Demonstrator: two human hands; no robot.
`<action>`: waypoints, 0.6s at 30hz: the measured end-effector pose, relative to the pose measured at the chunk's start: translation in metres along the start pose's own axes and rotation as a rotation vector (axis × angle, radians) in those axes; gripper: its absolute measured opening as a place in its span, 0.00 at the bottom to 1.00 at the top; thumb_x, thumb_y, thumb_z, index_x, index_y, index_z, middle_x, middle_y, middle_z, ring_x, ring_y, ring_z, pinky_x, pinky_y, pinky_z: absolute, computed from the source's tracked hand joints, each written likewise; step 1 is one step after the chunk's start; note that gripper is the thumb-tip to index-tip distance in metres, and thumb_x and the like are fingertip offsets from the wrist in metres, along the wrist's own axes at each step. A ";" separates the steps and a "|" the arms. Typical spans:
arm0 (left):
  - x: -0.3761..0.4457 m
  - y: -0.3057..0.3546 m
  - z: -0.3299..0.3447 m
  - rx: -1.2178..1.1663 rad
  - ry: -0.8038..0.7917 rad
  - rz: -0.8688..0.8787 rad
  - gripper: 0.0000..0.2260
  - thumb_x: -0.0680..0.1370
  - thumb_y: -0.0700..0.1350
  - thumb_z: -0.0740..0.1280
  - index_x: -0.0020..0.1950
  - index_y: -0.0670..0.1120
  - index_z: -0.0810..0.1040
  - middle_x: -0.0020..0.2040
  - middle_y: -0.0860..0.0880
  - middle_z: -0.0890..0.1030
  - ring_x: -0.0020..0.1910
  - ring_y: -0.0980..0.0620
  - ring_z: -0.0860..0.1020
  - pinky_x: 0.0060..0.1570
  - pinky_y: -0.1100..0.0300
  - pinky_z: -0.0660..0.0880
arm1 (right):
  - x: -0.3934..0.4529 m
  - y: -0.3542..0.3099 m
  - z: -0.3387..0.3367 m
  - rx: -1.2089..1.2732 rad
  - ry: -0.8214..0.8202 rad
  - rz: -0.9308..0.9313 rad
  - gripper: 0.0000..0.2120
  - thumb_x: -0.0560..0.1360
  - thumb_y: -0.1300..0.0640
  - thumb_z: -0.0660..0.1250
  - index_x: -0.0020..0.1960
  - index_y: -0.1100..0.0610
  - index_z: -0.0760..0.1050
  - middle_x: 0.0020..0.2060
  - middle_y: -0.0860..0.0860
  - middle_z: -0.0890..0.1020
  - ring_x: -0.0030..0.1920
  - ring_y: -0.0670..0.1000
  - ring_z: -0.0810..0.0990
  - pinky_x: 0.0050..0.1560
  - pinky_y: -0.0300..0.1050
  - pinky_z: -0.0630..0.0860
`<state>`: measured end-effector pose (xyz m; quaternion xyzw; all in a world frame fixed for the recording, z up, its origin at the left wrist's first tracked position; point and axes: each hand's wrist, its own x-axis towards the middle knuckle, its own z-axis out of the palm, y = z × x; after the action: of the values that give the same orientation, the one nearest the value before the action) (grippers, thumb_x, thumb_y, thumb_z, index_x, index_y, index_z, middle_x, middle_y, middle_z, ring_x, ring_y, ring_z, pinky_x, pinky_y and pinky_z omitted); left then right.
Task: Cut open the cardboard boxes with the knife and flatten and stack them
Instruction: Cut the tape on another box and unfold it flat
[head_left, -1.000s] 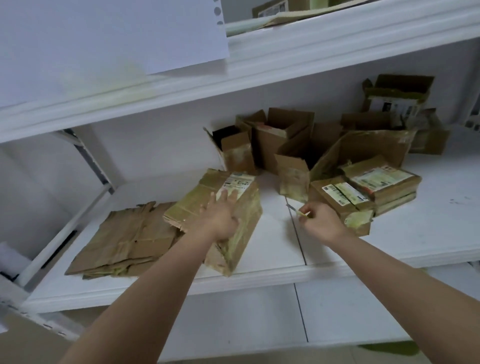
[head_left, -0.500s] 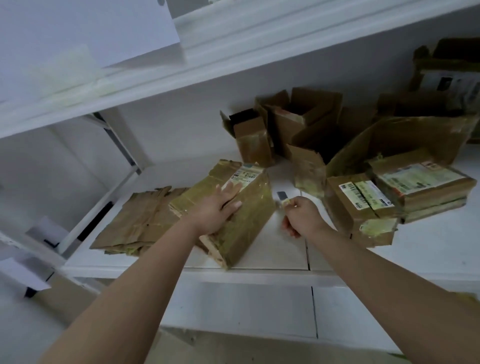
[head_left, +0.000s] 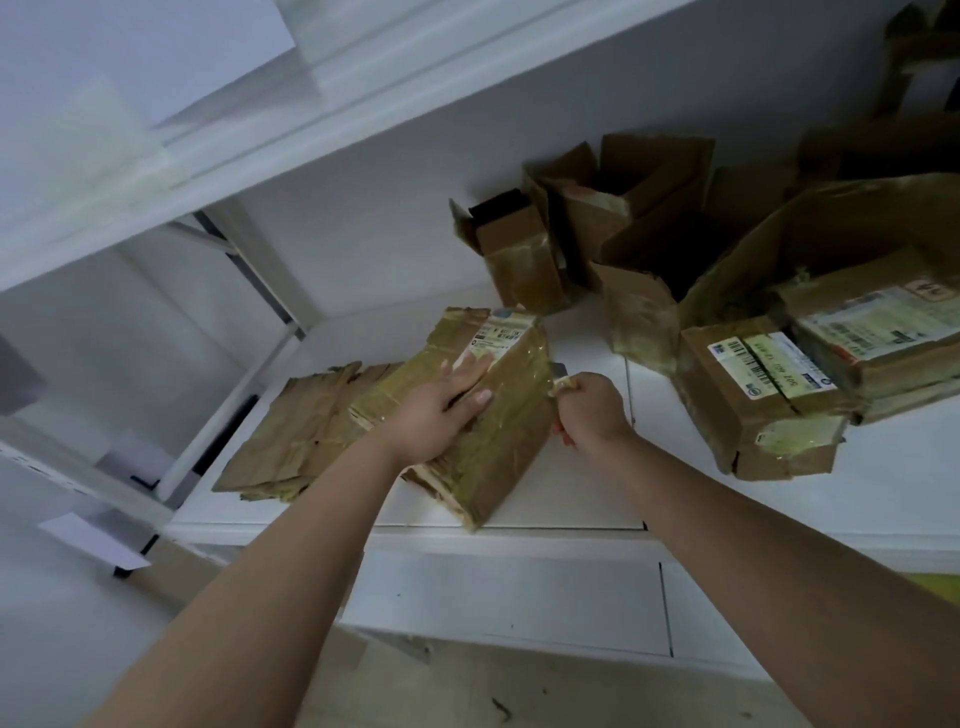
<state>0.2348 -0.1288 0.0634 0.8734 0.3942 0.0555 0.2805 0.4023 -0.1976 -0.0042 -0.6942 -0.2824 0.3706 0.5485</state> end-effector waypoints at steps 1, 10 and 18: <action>0.000 0.000 -0.001 -0.018 -0.001 -0.004 0.23 0.82 0.51 0.58 0.77 0.58 0.58 0.78 0.56 0.53 0.77 0.56 0.44 0.74 0.57 0.44 | 0.001 -0.001 0.002 0.000 -0.001 0.002 0.12 0.78 0.64 0.55 0.37 0.60 0.70 0.27 0.56 0.75 0.21 0.48 0.70 0.20 0.36 0.64; 0.006 0.000 0.002 0.014 -0.005 0.008 0.22 0.83 0.51 0.57 0.77 0.57 0.58 0.78 0.54 0.53 0.78 0.52 0.44 0.75 0.54 0.44 | 0.002 0.003 0.013 -0.061 0.020 -0.018 0.08 0.76 0.65 0.57 0.43 0.61 0.75 0.35 0.57 0.77 0.30 0.53 0.76 0.26 0.39 0.69; 0.005 -0.003 0.002 -0.015 0.026 -0.009 0.21 0.83 0.51 0.56 0.77 0.56 0.59 0.78 0.53 0.55 0.78 0.52 0.47 0.73 0.57 0.45 | -0.057 0.006 0.056 -0.033 -0.192 -0.009 0.13 0.73 0.67 0.55 0.33 0.58 0.71 0.26 0.54 0.74 0.25 0.52 0.73 0.25 0.38 0.67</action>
<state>0.2370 -0.1246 0.0595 0.8686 0.4015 0.0685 0.2822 0.3237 -0.2136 -0.0057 -0.6632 -0.3426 0.4283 0.5092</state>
